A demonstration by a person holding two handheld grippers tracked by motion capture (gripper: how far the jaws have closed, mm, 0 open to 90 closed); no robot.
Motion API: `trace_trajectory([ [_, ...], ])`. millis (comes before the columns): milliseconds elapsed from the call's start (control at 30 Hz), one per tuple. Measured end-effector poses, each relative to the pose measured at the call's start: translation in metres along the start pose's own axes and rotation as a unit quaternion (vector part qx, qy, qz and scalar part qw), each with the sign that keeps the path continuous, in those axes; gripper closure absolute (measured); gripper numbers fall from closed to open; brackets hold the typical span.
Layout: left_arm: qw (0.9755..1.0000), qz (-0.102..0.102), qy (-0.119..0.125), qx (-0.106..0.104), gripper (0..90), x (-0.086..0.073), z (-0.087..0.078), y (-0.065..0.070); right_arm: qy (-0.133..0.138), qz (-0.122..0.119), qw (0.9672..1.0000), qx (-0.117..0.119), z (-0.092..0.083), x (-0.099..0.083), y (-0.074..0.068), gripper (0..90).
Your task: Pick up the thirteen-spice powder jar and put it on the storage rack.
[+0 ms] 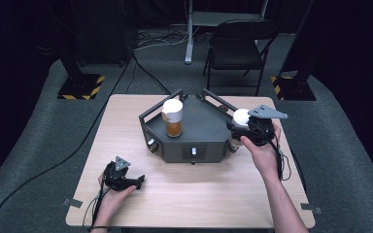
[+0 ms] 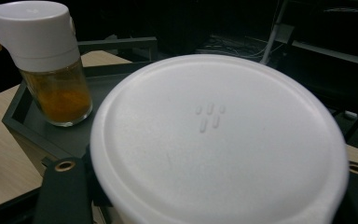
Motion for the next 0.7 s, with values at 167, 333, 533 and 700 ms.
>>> trace_trajectory([
  [167,1.0000,-0.001,0.001,0.000,4.9,0.000,0.000,0.000,-0.001,0.000,1.0000,0.002,0.010,0.007,-0.002,29.7],
  [333,1.0000,0.000,0.000,0.000,4.9,0.000,0.000,0.000,-0.008,-0.003,1.0000,0.002,0.021,0.012,-0.008,29.7],
  [533,1.0000,0.000,0.001,-0.001,5.0,0.000,0.000,0.000,-0.011,-0.005,0.9999,0.007,0.036,0.018,-0.015,29.7],
  [700,1.0000,0.000,0.001,-0.001,5.0,0.000,0.000,0.000,-0.017,-0.011,0.9997,0.011,0.049,0.022,-0.022,29.7],
])
Point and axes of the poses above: each handheld gripper's, and its own axes: z roughly forward along the jaws, x roughly out of its top, y roughly to its right, the point moved 8 cm from there along z, roughly forward along the jaws
